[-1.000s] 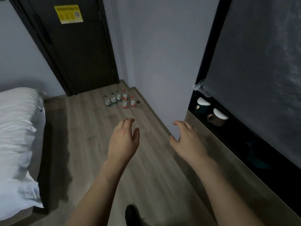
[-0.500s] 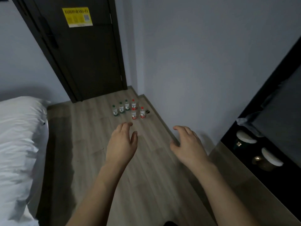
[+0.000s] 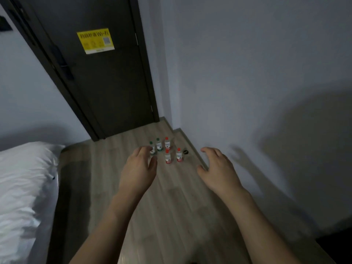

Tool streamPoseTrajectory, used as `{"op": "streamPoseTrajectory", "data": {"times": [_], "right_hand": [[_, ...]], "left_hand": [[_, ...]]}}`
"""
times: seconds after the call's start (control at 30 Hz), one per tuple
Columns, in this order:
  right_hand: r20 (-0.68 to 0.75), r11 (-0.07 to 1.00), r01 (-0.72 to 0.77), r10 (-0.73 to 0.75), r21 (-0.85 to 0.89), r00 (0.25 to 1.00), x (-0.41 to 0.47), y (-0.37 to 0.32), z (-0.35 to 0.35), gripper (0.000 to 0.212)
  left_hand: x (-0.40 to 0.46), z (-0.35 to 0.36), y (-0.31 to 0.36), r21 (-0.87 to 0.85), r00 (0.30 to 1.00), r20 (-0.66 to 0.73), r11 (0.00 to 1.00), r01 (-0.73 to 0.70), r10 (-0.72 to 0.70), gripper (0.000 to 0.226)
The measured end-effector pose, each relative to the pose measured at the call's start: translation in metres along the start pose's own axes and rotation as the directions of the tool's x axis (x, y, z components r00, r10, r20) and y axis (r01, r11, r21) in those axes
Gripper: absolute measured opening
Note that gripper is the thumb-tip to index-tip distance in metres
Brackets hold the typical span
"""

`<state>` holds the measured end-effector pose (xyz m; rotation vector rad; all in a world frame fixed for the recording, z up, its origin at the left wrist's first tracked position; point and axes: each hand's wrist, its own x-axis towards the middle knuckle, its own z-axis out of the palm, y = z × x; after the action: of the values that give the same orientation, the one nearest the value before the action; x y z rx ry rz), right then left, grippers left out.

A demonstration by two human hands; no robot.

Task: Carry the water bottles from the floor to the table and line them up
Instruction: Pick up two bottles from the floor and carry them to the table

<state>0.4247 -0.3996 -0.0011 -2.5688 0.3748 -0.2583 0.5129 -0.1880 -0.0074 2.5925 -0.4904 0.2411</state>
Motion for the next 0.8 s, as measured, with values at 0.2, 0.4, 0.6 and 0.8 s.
{"op": "streamPoseTrajectory", "data": {"times": [0.2, 0.4, 0.6, 0.8], "right_hand": [[0.052, 1.000, -0.002, 0.002, 0.004, 0.999, 0.088, -0.005, 0.022, 0.049], [0.086, 0.999, -0.032, 0.032, 0.008, 0.996, 0.175, -0.023, 0.065, 0.046], [0.119, 0.994, -0.103, 0.108, -0.049, 0.987, 0.274, -0.062, 0.106, 0.046], [0.084, 0.988, -0.151, 0.153, -0.038, 0.985, 0.357, -0.087, 0.139, 0.049]], "left_hand": [[0.080, 0.020, -0.019, -0.004, 0.998, 0.044, 0.999, 0.036, -0.035, 0.039], [0.162, 0.043, -0.076, -0.013, 0.995, 0.094, 0.999, 0.046, -0.044, 0.036], [0.269, 0.052, -0.146, -0.033, 0.989, 0.150, 0.999, 0.013, -0.008, 0.035], [0.379, 0.064, -0.195, -0.065, 0.986, 0.163, 0.998, -0.007, 0.017, 0.037]]}}
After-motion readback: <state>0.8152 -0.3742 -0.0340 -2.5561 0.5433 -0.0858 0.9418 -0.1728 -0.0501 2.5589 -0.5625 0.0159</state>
